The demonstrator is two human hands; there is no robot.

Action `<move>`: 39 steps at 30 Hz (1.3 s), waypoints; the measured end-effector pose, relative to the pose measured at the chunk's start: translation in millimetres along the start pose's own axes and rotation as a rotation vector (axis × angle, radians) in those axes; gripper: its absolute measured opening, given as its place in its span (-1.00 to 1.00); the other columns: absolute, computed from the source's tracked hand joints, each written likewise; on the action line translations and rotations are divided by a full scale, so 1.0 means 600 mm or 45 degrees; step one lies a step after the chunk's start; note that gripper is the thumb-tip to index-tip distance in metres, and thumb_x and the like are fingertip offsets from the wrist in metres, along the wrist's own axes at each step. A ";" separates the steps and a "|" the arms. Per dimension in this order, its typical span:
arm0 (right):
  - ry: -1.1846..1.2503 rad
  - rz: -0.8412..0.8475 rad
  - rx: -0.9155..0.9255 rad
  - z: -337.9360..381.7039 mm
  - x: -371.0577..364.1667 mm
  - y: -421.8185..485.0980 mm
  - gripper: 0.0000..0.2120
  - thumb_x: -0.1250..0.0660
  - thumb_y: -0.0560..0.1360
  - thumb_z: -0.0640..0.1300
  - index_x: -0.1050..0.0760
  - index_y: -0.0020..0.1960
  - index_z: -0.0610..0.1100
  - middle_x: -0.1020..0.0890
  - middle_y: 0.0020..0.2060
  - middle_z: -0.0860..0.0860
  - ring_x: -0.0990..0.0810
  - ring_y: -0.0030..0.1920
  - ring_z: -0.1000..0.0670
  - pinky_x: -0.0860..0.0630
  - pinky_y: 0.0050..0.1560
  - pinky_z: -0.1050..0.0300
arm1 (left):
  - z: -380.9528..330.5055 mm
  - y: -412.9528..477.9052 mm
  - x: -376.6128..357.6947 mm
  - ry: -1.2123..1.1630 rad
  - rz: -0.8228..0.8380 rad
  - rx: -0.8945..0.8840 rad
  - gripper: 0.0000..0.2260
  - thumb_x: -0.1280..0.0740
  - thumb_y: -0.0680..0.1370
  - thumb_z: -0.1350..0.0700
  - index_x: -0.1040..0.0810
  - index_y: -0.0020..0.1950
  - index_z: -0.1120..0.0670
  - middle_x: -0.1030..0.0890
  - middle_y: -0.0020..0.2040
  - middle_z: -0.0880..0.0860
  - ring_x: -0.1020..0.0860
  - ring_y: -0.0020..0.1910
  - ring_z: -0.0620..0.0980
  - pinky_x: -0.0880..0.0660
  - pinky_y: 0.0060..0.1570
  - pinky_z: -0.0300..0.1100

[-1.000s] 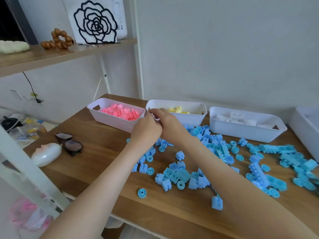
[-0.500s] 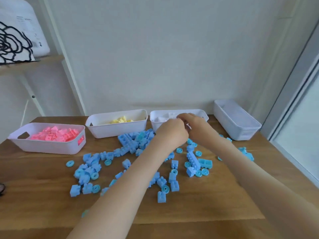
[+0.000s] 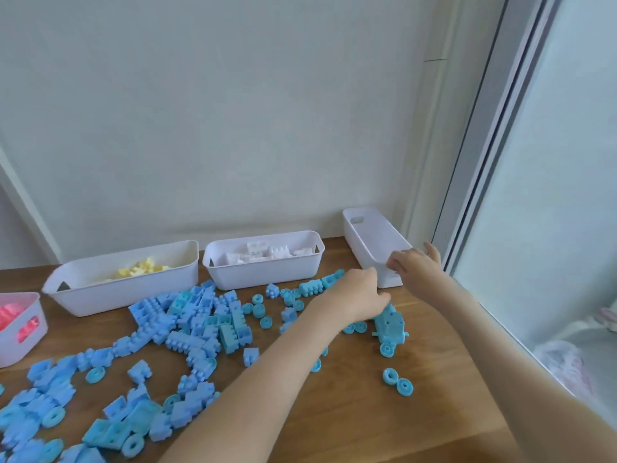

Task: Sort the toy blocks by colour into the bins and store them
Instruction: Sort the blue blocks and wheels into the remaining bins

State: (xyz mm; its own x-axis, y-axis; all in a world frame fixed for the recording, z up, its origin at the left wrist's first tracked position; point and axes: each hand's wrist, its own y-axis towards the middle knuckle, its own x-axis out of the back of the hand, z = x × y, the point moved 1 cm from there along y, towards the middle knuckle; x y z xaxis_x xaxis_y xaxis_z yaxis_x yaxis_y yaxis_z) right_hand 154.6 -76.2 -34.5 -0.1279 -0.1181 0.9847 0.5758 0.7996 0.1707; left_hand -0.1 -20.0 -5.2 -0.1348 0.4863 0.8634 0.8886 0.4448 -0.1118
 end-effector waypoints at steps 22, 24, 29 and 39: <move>1.298 -0.644 -0.161 0.004 0.037 -0.073 -0.65 -0.13 0.57 -0.24 -0.23 -0.38 -0.11 -0.35 -0.51 0.06 -0.30 -0.48 0.12 -0.26 -0.45 0.35 | -0.051 0.103 -0.082 0.407 -0.889 -0.053 -0.51 -0.36 0.39 0.02 -0.17 0.14 0.14 -0.54 -0.13 0.10 -0.57 -0.10 0.11 -0.13 0.43 0.14; 1.472 -0.728 -0.242 -0.004 0.049 -0.069 -0.69 -0.10 0.59 -0.21 -0.35 -0.33 -0.13 -0.50 -0.43 0.01 -0.46 -0.40 0.09 -0.39 -0.33 0.29 | -0.051 0.105 -0.078 0.394 -0.798 -0.003 -0.46 -0.34 0.44 -0.08 -0.15 0.19 0.17 -0.53 0.00 0.10 -0.55 0.02 0.08 -0.08 0.46 0.07; 1.445 -0.412 -0.195 -0.002 0.063 -0.063 -0.84 -0.16 0.58 -0.05 -0.42 -0.10 -0.09 -0.58 -0.32 0.01 -0.51 -0.35 0.16 -0.40 -0.32 0.26 | -0.039 0.116 -0.083 0.381 -0.812 -0.017 -0.45 -0.27 0.48 -0.13 -0.22 0.29 0.20 -0.49 0.09 0.08 -0.49 0.15 0.05 -0.11 0.46 0.01; 1.030 -0.579 -0.095 0.001 0.044 -0.064 -0.67 -0.10 0.62 -0.18 -0.28 -0.34 -0.10 -0.41 -0.48 0.03 -0.44 -0.44 0.12 -0.29 -0.41 0.28 | -0.044 0.109 -0.064 0.364 -0.750 -0.094 -0.57 -0.23 0.51 -0.01 -0.22 0.26 0.20 -0.47 0.12 0.14 -0.46 0.16 0.12 -0.12 0.45 -0.06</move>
State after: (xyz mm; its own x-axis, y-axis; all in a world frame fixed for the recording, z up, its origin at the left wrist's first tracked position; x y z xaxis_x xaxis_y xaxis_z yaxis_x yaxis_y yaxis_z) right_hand 128.8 -109.6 -15.1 0.2312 -0.8079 0.5421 0.6625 0.5388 0.5204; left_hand 74.6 -29.6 -32.7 -0.4951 -0.0466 0.8676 0.7307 0.5178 0.4449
